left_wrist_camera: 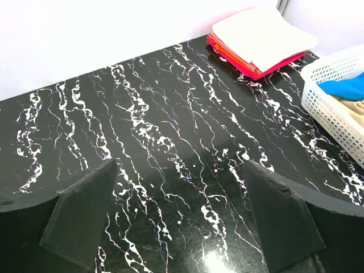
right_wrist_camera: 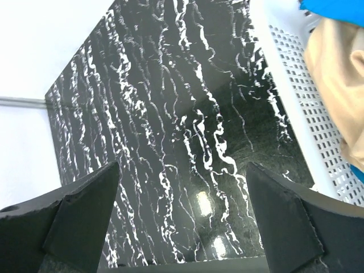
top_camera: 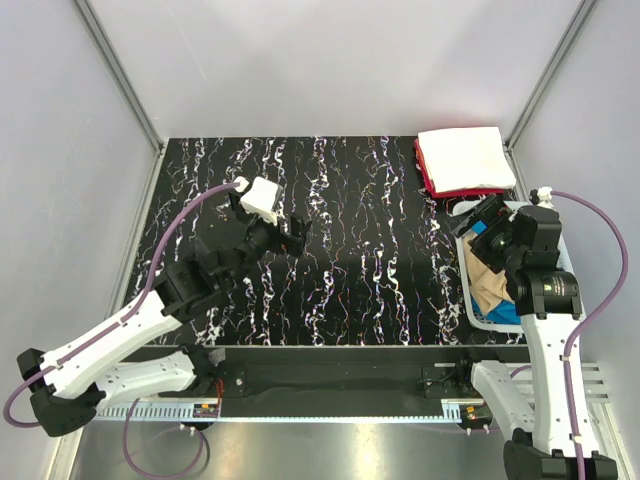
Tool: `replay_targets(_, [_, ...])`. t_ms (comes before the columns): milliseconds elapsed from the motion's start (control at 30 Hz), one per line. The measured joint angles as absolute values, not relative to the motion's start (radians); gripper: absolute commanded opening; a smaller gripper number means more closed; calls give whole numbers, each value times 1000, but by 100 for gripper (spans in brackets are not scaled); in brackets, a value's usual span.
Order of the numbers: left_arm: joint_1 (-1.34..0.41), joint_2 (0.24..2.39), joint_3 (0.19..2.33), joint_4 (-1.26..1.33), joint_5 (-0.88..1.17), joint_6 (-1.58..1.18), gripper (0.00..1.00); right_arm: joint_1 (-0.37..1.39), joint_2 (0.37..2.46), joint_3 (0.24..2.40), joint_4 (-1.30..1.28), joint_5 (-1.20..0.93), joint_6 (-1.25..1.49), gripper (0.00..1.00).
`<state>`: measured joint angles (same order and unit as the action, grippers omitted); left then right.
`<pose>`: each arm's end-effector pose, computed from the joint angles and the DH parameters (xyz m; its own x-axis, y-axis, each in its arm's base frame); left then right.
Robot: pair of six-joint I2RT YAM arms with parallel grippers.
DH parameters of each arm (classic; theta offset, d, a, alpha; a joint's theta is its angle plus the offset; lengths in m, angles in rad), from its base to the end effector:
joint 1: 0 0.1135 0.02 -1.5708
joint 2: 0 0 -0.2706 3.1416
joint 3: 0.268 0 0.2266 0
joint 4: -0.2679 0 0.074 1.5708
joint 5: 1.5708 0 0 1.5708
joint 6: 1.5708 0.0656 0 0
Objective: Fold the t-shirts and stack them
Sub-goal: Grab the tshirt from the pile
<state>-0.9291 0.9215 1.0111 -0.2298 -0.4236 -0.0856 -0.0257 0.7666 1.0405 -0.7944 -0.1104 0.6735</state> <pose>0.1420 -0.1450 0.3897 -0.1249 0.0369 -0.9915 0.4777 0.8781 -0.0275 0.1401 0.0036 0.3489 -0.4322 0.6313 -0.6440 0.2553 0.7706 0.5840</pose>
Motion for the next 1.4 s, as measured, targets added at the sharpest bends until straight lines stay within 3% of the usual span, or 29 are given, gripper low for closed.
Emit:
replay_targets(267, [-929, 915, 1011, -231, -422, -86, 99, -26, 809, 1128, -844, 30, 692, 100])
replay_targets(433, [-929, 908, 1011, -231, -419, -87, 99, -35, 919, 1260, -870, 313, 746, 100])
replay_targets(567, [-929, 908, 1011, -231, -418, -87, 99, -134, 1043, 1301, -873, 403, 788, 100])
replay_targets(767, [-929, 906, 1011, -232, -418, -87, 99, -352, 1295, 1287, -886, 397, 815, 91])
replay_targets(800, [-929, 905, 1011, -232, -418, -87, 99, -366, 1320, 1272, -889, 393, 820, 86])
replay_targets(1033, [-929, 905, 1011, -231, -418, -87, 99, -422, 1383, 1165, -875, 397, 828, 70])
replay_targets(1400, [-929, 946, 1011, -238, -389, -105, 99, -437, 1330, 1132, -813, 321, 801, 66])
